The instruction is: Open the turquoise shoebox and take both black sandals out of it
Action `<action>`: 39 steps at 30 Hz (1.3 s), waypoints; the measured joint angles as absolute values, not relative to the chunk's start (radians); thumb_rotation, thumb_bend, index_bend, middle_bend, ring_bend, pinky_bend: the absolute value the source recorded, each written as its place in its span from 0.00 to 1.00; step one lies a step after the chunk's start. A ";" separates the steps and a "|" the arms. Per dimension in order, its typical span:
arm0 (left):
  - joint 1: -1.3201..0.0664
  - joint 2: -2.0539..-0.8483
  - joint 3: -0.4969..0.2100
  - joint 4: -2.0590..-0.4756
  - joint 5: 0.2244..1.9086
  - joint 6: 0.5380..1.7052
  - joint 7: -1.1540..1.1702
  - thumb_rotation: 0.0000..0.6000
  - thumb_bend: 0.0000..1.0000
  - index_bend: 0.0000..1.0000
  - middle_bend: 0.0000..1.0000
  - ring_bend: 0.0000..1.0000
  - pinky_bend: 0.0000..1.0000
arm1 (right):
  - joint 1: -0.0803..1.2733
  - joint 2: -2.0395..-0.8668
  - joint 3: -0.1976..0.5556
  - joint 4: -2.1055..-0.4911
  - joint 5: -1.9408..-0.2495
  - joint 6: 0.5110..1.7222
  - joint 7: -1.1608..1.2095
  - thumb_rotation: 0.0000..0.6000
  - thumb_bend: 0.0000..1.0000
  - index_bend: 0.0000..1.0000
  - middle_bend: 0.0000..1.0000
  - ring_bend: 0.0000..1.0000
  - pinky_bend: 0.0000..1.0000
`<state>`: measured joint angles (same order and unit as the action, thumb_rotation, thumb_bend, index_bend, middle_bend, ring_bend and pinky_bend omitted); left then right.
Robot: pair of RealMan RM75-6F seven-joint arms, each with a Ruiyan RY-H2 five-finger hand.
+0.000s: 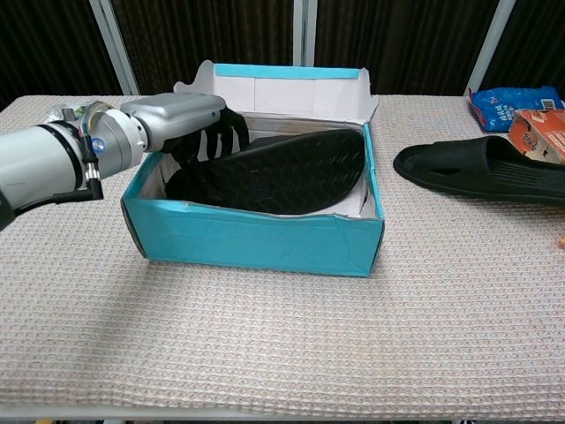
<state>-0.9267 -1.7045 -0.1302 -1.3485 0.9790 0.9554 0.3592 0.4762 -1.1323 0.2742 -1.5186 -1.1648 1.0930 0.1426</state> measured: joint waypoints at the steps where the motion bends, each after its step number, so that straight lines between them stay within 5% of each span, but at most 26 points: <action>1: -0.924 -1.713 -0.126 -1.334 0.999 0.958 0.356 1.00 0.04 0.39 0.49 0.45 0.52 | 0.477 -1.134 0.275 -1.519 -1.162 1.093 0.141 1.00 0.00 0.00 0.00 0.00 0.00; 7: -0.916 -1.753 -0.116 -1.268 1.042 0.953 0.355 1.00 0.07 0.45 0.56 0.52 0.60 | 0.482 -1.140 0.283 -1.519 -1.149 1.091 0.131 1.00 0.00 0.00 0.00 0.00 0.00; 14: -0.895 -1.761 -0.129 -1.256 1.085 0.946 0.256 1.00 0.31 0.60 0.70 0.66 0.75 | 0.484 -1.146 0.292 -1.522 -1.143 1.099 0.126 1.00 0.00 0.00 0.00 0.00 0.00; 22: -0.864 -1.764 -0.156 -1.235 1.156 0.942 0.048 1.00 0.44 0.68 0.77 0.73 0.83 | 0.481 -1.145 0.296 -1.529 -1.136 1.103 0.123 1.00 0.00 0.00 0.00 0.00 0.00; 30: -0.823 -1.738 -0.191 -1.250 1.220 0.962 -0.163 1.00 0.46 0.69 0.78 0.74 0.85 | 0.480 -1.142 0.300 -1.537 -1.141 1.106 0.128 1.00 0.00 0.00 0.00 0.00 0.00; 39: -0.727 -1.585 -0.243 -1.404 1.290 1.114 -0.311 1.00 0.45 0.68 0.76 0.73 0.85 | 0.478 -1.133 0.303 -1.553 -1.161 1.116 0.139 1.00 0.00 0.00 0.00 0.00 0.00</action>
